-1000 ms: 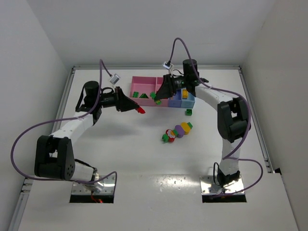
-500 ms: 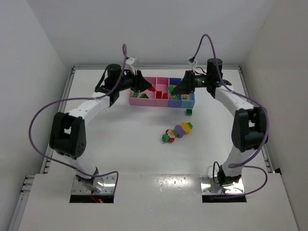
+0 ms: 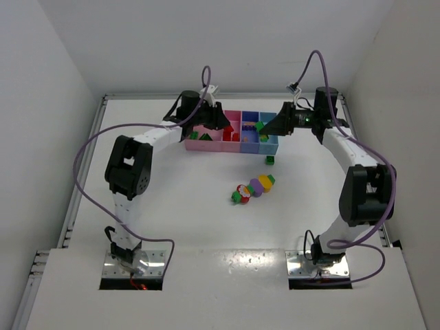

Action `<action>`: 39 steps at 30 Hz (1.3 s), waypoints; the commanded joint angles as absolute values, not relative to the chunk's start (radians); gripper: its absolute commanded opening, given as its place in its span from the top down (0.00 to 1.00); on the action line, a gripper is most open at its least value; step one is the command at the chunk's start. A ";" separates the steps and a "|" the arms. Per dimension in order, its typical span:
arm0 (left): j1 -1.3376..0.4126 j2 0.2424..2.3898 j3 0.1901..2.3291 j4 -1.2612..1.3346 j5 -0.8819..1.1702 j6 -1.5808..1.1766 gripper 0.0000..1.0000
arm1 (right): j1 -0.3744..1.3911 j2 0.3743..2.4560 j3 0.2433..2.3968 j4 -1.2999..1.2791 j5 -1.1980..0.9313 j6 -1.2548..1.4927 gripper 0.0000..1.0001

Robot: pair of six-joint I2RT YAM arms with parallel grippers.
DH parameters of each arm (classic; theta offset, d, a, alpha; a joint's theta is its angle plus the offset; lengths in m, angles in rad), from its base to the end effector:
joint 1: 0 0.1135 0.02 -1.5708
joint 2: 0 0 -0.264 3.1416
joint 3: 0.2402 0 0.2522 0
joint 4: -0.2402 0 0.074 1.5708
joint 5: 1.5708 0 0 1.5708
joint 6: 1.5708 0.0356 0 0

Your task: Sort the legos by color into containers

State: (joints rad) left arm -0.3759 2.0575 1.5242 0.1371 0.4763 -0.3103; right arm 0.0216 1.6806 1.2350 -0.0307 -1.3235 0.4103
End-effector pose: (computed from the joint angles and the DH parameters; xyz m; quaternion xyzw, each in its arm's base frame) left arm 0.4427 -0.1923 0.2332 0.1572 0.8042 -0.3661 0.4410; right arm 0.3685 0.0425 0.2865 -0.1836 0.7228 0.6005 0.2885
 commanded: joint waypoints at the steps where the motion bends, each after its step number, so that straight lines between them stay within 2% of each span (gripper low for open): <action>1: -0.402 2.082 1.607 0.153 0.466 -0.279 0.65 | 0.014 1.637 1.224 -0.041 -1.318 0.362 1.00; 9: -0.402 2.082 1.643 0.178 0.448 -0.314 0.38 | 0.015 1.652 1.261 -0.087 -1.273 0.318 1.00; 11: -0.376 2.059 1.643 0.187 0.448 -0.337 0.15 | 0.026 1.692 1.287 -0.118 -1.250 0.291 1.00; 12: -0.364 2.043 1.652 0.187 0.448 -0.337 0.12 | 0.038 1.707 1.316 -0.127 -1.241 0.281 1.00; 19: -0.195 1.785 1.585 0.103 0.429 -0.347 0.12 | 0.167 1.882 1.523 -0.107 -1.155 0.281 1.00; 21: -0.123 1.726 1.542 0.054 0.474 -0.347 0.00 | 0.228 1.980 1.625 -0.107 -1.134 0.291 1.00; 22: -0.095 1.688 1.542 0.020 0.491 -0.333 0.00 | 0.247 2.014 1.664 -0.107 -1.112 0.291 1.00; 28: 0.150 1.625 1.511 -0.224 0.642 -0.310 0.00 | 0.357 2.231 1.894 -0.116 -0.908 0.291 1.00; 32: 0.244 1.577 1.456 -0.316 0.640 -0.315 0.00 | 0.390 2.324 2.006 -0.144 -0.706 0.291 1.00; 35: 0.253 1.516 1.405 -0.316 0.604 -0.263 0.00 | 0.408 2.382 2.066 -0.170 -0.620 0.255 0.91; 38: 0.253 1.487 1.381 -0.316 0.589 -0.238 0.00 | 0.422 2.410 2.097 -0.195 -0.549 0.225 0.64; 39: 0.242 1.486 1.368 -0.316 0.589 -0.229 0.00 | 0.422 2.421 2.097 -0.195 -0.539 0.213 0.47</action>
State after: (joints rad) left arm 0.2539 1.5749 1.3666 -0.3180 0.5816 -0.2714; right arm 0.4152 2.4073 2.0388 -0.1959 -0.6445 0.2653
